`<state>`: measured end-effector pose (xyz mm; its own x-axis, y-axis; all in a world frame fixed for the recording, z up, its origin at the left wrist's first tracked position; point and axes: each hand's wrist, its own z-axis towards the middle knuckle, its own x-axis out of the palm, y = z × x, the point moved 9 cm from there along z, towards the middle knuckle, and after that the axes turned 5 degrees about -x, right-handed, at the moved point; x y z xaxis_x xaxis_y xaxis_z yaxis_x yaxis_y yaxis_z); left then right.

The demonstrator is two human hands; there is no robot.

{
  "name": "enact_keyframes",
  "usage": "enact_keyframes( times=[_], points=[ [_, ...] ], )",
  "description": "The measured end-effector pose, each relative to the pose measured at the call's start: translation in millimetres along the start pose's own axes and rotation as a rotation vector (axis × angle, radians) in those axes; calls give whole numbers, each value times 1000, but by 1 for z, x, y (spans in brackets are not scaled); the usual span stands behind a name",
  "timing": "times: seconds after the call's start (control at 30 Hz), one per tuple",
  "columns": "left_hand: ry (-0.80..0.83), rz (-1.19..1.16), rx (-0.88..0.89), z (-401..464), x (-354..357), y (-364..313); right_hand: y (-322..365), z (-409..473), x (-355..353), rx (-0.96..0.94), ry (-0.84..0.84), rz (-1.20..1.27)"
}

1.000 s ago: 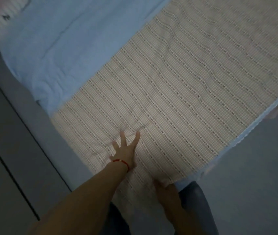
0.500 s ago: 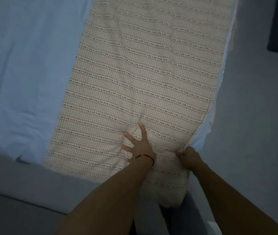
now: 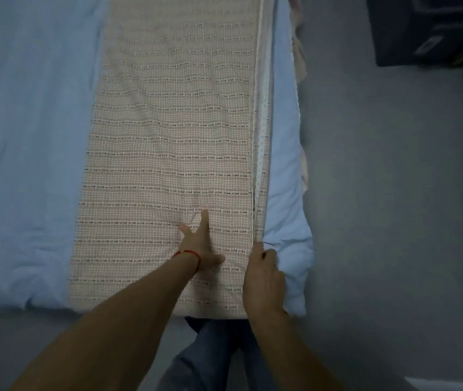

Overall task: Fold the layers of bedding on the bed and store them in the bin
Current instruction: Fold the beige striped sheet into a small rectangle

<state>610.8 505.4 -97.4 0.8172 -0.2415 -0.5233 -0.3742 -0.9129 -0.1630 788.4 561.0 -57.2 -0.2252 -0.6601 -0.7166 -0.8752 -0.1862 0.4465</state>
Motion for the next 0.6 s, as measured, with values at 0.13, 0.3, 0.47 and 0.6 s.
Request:
enact_keyframes(
  times=[0.13, 0.3, 0.47, 0.6],
  points=[
    [-108, -11, 98, -22, -22, 21, -51, -9, 1, 154, -48, 280],
    [-681, -87, -9, -55, -94, 129, -105, -27, 8, 241, -40, 492],
    [-517, -243, -453, -37, -106, 279, -134, -44, 13, 344, -90, 580],
    [-378, -267, -360, -17, -99, 325, -129, -53, 17, 242, -23, 546]
  ],
)
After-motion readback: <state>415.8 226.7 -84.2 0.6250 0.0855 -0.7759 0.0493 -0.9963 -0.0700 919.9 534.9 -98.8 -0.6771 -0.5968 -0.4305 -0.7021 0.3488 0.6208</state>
